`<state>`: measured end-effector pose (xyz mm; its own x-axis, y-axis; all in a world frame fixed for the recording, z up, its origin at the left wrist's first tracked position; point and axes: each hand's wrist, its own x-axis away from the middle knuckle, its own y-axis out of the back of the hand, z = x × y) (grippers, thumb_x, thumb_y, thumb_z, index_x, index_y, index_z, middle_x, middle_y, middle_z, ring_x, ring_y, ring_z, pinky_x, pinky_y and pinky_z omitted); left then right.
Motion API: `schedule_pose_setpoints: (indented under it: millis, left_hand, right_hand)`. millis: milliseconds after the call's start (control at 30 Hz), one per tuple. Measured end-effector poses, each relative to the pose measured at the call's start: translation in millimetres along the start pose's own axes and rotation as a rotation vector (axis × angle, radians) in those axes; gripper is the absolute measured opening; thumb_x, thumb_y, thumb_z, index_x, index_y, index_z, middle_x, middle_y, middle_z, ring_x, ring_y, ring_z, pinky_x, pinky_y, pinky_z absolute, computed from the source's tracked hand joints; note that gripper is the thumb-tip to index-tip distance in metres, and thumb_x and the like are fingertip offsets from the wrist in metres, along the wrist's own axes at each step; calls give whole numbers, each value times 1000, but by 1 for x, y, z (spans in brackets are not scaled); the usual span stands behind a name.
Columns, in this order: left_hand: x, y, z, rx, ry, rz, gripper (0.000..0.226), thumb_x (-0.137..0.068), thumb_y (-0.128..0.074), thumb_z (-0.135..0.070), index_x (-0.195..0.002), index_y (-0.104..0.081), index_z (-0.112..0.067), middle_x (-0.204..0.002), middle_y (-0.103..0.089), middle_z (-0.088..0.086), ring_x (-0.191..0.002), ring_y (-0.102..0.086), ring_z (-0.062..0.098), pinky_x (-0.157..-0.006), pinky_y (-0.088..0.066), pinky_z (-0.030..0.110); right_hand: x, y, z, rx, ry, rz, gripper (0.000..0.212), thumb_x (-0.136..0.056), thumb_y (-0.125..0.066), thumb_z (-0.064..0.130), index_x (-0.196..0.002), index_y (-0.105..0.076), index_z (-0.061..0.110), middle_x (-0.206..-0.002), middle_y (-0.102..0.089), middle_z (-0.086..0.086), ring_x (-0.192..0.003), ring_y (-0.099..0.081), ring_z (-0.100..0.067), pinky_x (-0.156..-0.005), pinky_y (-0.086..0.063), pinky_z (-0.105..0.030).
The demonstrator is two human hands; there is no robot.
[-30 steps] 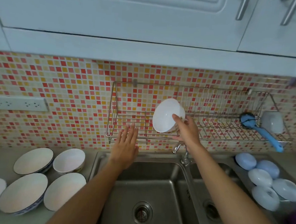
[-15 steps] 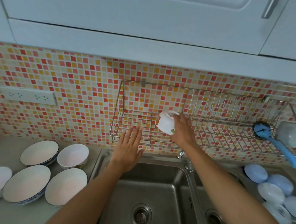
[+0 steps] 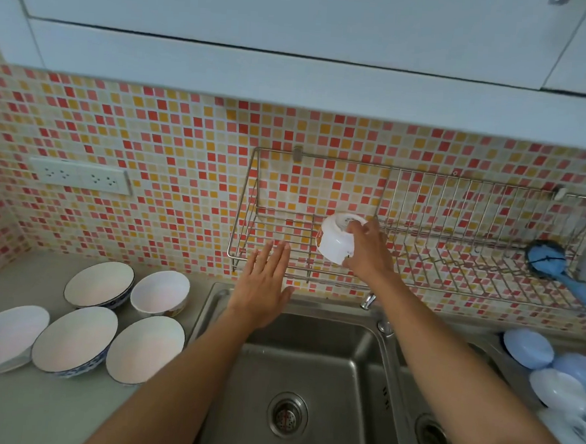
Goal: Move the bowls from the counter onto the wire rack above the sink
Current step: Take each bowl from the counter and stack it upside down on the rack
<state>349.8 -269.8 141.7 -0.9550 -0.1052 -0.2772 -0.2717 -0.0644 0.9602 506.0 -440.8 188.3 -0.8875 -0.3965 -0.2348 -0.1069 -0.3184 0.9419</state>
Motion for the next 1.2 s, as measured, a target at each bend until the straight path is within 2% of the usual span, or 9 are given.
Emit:
schedule_pose_setpoints:
  millis: [67,167,367,500,667,833,967,1067,1200]
  left_hand:
    - [1,2,-1,20,9,13,71,-96,-14,-56,-148,16,-17,-158,19,1,-143,22,24,-117,12,43]
    - [11,4,0,54,25,8,70,-98,-18,-52,-148,18,-18,-157,21,0,-142,24,21,-118,12,40]
    - [66,-6,43,230,181,-22,69,-99,-25,-50,-147,18,-25,-155,24,-8,-141,26,13,-112,15,33]
    - [100,-8,96,327,323,12,69,-97,-20,-55,-149,14,-25,-158,19,-4,-140,26,13,-115,12,35]
    - [125,-17,161,346,472,79,65,-97,-23,-50,-151,0,-21,-160,8,1,-147,10,20,-119,-9,42]
    - [141,-40,226,470,573,98,59,-99,-33,-40,-150,-13,-18,-160,-11,4,-147,-13,24,-113,-27,42]
    - [141,-61,260,604,616,143,54,-99,-38,-36,-148,-24,-16,-155,-26,8,-140,-31,28,-111,-31,43]
    - [131,-80,280,725,669,145,48,-98,-41,-28,-142,-35,-10,-145,-41,14,-129,-43,30,-108,-36,43]
    - [114,-100,290,769,683,212,50,-99,-39,-28,-142,-33,-3,-145,-38,19,-130,-41,32,-107,-35,40]
  right_hand:
    - [2,-1,-2,-29,-7,-31,75,-75,-80,29,-140,-41,24,-152,-28,-12,-134,-37,-35,-103,-42,-48]
    - [11,-3,1,-101,24,-199,63,-81,-70,44,-136,-47,24,-147,-40,-9,-132,-40,-33,-108,-38,-49]
    - [43,-17,57,-283,192,-323,52,-84,-69,38,-129,-54,16,-139,-50,-13,-127,-45,-32,-105,-41,-51]
    - [75,-30,129,-425,383,-371,43,-83,-63,34,-119,-61,9,-125,-55,-12,-117,-50,-27,-99,-43,-37]
    - [105,-68,211,-499,488,-236,37,-86,-62,32,-118,-60,13,-121,-58,-4,-112,-53,-18,-91,-48,-28]
    - [99,-123,275,-544,315,98,32,-89,-65,23,-120,-57,18,-123,-57,1,-114,-51,-16,-88,-41,-23]
    - [86,-171,300,-603,24,293,36,-91,-64,23,-125,-52,15,-130,-55,-5,-119,-53,-24,-93,-46,-33]
    - [76,-202,318,-618,-122,390,46,-93,-62,23,-135,-46,13,-140,-51,-9,-126,-50,-29,-101,-44,-42]
    - [60,-236,327,-618,-360,454,52,-96,-57,28,-143,-39,13,-145,-47,-11,-126,-49,-34,-101,-45,-44]
